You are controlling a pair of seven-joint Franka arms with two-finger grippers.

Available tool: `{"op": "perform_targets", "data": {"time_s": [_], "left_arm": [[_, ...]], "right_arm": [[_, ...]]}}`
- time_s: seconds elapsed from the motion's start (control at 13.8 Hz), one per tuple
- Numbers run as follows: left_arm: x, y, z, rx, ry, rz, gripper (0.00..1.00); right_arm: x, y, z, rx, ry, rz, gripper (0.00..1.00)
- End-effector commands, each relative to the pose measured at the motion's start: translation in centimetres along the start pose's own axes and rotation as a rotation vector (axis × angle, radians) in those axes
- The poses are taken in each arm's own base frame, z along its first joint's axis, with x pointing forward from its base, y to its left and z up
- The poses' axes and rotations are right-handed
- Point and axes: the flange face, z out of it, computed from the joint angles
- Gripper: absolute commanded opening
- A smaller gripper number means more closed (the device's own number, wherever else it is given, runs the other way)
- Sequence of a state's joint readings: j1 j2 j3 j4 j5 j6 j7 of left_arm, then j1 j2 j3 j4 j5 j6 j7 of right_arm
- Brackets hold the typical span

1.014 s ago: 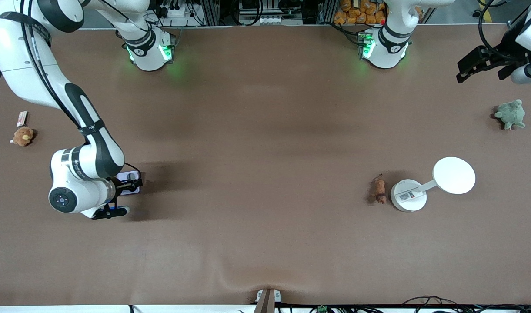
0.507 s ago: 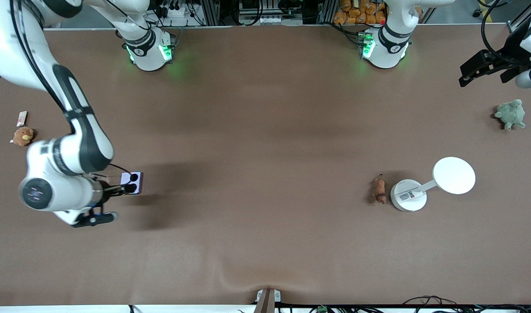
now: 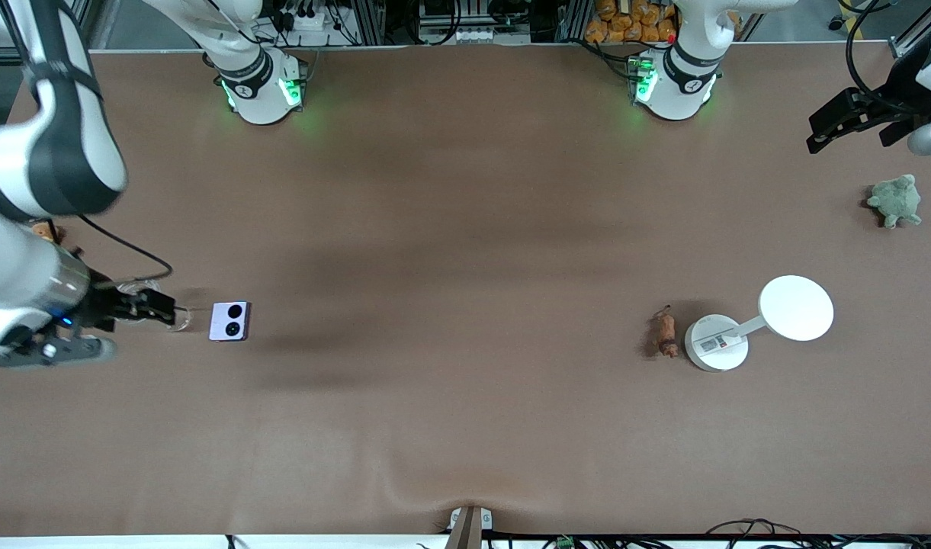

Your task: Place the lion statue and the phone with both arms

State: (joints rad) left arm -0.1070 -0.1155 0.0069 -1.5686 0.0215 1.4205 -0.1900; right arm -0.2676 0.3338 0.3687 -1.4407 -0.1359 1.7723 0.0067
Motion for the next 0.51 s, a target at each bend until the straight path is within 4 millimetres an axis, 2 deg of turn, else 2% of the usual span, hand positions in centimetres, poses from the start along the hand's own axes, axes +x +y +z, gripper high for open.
{"op": "perform_targets", "data": {"time_s": [0.0, 0.07, 0.22, 0.43], "left_arm": [[0.2, -0.1, -0.5, 0.01, 0.002, -0.013, 1.0], [0.2, 0.0, -0.5, 0.006, 0.0, -0.013, 1.0], [0.1, 0.0, -0.6, 0.004, 0.003, -0.011, 1.0], [0.1, 0.1, -0.6, 0.005, 0.0, -0.011, 1.0]], "right_arm": [[-3.0, 3.1, -3.2, 0.015, -0.005, 0.004, 1.0], [-4.1, 4.9, -5.3, 0.026, 0.022, 0.012, 1.0], [-6.3, 6.5, -8.1, 0.034, 0.021, 0.015, 1.0], [-10.1, 6.5, -11.7, 0.047, 0.03, 0.031, 1.0]]}}
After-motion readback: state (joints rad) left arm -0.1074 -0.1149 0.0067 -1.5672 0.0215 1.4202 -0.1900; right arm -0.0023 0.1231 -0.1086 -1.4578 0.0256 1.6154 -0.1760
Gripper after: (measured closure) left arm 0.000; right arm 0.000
